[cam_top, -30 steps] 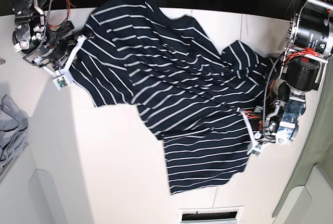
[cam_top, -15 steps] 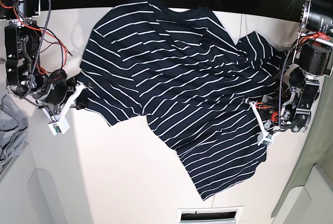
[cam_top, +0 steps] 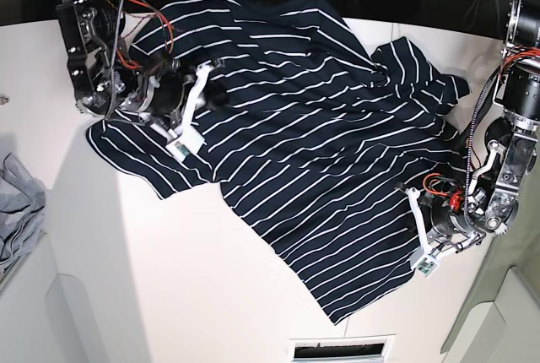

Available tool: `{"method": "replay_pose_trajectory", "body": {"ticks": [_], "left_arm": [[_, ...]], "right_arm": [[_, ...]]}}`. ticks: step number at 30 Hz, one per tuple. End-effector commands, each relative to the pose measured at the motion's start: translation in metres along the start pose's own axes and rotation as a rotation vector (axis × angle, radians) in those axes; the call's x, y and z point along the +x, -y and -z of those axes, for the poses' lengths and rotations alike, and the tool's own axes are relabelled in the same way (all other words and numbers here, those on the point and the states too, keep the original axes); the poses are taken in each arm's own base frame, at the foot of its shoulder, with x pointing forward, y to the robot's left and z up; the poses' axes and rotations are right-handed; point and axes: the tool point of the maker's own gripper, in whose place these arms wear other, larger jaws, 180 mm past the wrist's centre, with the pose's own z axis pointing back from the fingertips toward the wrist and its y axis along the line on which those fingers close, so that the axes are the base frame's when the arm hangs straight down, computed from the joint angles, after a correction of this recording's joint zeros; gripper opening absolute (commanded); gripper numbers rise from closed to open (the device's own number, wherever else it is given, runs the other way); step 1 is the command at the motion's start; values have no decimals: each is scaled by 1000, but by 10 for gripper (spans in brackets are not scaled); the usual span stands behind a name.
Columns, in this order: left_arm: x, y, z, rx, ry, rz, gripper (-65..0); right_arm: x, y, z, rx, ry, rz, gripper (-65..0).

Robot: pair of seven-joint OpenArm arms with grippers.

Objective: Layout the t-shirt on the table in an organized manner, then fold the t-shirt properly

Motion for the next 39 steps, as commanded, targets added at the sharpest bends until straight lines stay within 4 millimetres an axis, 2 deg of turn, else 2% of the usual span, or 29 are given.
{"method": "replay_pose_trajectory", "body": {"ticks": [1,4,8,10,15,18,21,24,29,31,33,37,39], "left_arm": [[13,-17,-2,51,31,-4,-590],[-18,-13,14,67,-71,3,-590],[-70,2,23,20,-271,14,-590],[-85,5,18,-4,-345,1,-590],[-90,12,2,-92,-367,-116,-590],[-92,37,-10,-224,-390,-137,-590],[-86,74,-18,-394,-353,-151,-590],[-72,115,-29,-586,-261,-165,-589],[-52,146,-37,-725,-175,-168,-589],[-40,144,-37,-732,-143,-179,-589],[-22,133,-38,-720,-89,-202,-589],[21,83,-46,-634,60,-272,-589],[26,56,-50,-577,101,-310,-590]], "right_arm": [[-2,0,-1,-15,-13,-46,-650],[-39,3,4,-66,-135,-112,-650],[-62,34,-9,-132,-206,-119,-650],[-61,59,-20,-190,-202,-117,-650],[-47,122,-46,-314,-208,-104,-650],[-33,150,-52,-356,-202,-79,-650],[-10,175,-57,-389,-148,-51,-650],[14,196,-63,-408,-89,-11,-650],[49,209,-71,-408,-25,28,-650],[62,208,-74,-402,7,28,-650],[78,205,-77,-387,51,28,-650],[96,191,-89,-347,121,50,-650],[96,179,-94,-316,151,69,-650]]}}
